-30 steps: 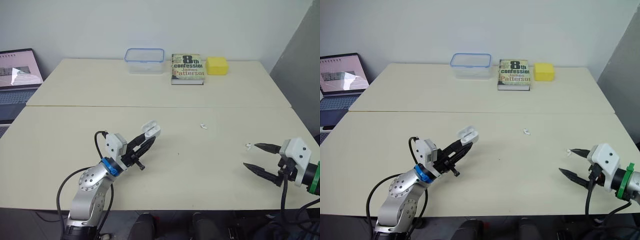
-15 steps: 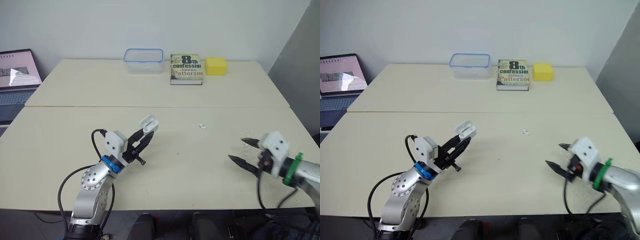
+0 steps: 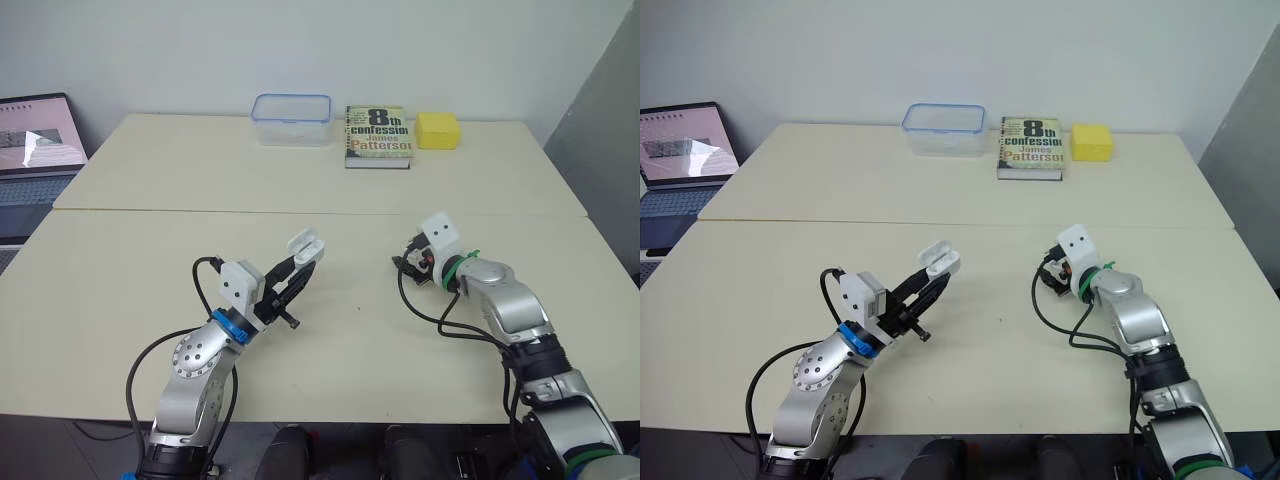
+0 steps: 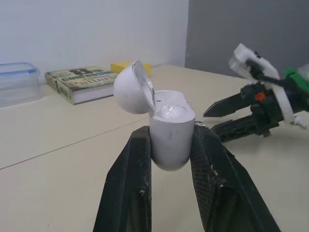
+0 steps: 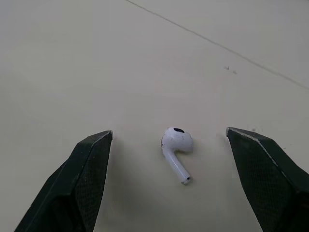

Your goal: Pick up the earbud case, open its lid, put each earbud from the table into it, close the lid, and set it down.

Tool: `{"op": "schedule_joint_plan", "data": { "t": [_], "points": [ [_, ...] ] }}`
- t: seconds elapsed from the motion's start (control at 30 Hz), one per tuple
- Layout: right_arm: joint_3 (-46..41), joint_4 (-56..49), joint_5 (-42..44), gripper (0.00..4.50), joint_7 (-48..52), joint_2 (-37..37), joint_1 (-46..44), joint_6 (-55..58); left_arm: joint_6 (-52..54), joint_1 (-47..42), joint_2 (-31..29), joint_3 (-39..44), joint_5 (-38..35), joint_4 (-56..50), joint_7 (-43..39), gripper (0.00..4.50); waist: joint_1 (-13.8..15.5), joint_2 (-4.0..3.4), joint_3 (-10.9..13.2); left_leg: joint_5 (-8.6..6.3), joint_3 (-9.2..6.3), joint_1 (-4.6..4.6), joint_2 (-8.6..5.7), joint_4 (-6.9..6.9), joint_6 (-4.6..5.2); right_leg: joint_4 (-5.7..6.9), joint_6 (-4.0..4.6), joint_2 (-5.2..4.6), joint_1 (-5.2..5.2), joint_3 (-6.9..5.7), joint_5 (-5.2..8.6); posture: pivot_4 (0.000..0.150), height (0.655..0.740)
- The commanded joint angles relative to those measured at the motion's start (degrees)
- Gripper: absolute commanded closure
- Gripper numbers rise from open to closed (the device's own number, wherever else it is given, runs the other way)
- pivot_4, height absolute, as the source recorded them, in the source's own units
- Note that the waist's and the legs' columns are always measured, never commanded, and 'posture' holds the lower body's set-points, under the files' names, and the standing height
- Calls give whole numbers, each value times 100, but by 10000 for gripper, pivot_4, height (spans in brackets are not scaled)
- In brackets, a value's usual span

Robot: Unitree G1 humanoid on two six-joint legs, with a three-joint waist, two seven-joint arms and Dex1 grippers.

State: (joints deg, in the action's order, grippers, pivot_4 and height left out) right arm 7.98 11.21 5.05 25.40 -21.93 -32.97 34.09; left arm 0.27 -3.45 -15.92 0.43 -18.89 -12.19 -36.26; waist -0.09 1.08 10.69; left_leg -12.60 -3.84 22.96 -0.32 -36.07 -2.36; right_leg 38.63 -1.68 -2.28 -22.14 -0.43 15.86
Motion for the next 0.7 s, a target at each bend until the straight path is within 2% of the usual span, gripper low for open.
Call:
{"op": "schedule_joint_plan", "data": {
  "t": [0.03, 0.17, 0.3, 0.5, 0.53, 0.63, 0.7],
  "points": [
    [-66, 412, -120, 5625, -86, 135, -163, -348, -75, -24, 16, 7, -33, -147, 55, 37572, -15, 0, 0, 0, 2, -3, 0, 0, 0, 3, 0, 0, 1, 2, 0, 1500, 7400],
    [-146, 514, -72, 5625, -114, 255, -125, -279, -41, 0, -14, 25, -57, -172, 76, 37572, -39, -2, -1, 0, 2, -15, 1, -2, 1, 23, 0, 6, 1, 3, 0, 1500, 7400],
    [-153, 450, -41, 17856, -64, 307, -81, -167, -17, -5, -26, 26, -64, -165, 72, 37572, -42, -2, -2, 0, 0, -17, 3, -2, 1, 27, 1, 9, 1, 1, -1, 1500, 7400],
    [-210, 383, 35, 39679, 9, 281, -145, 48, 28, -21, -32, -18, -54, -146, 49, 37572, -37, -2, -2, 0, -1, -16, 2, -4, 1, 26, 2, 8, 3, 1, -1, 1500, 7400],
    [-195, 255, 54, 41237, 88, 227, -113, 104, 36, -14, -38, -18, -56, -156, 46, 37572, -36, -2, -2, 0, -2, -16, 2, -4, 1, 26, 2, 8, 3, 0, -1, 1500, 7400],
    [-46, -344, 100, 41152, 458, -33, 70, 253, 63, 21, -61, -10, -68, -205, 38, 37572, -11, -2, -2, 0, -6, -10, 2, -3, 0, 22, 2, 7, 1, -2, -1, 1500, 7400],
    [227, -1357, 211, 41152, 1285, -722, 490, 259, 107, 69, -88, 0, -100, -278, 34, 37572, 11, -4, -1, 0, -7, -5, 2, -1, 1, 17, 1, 6, -2, -3, -1, 1500, 7400]
  ]
}}
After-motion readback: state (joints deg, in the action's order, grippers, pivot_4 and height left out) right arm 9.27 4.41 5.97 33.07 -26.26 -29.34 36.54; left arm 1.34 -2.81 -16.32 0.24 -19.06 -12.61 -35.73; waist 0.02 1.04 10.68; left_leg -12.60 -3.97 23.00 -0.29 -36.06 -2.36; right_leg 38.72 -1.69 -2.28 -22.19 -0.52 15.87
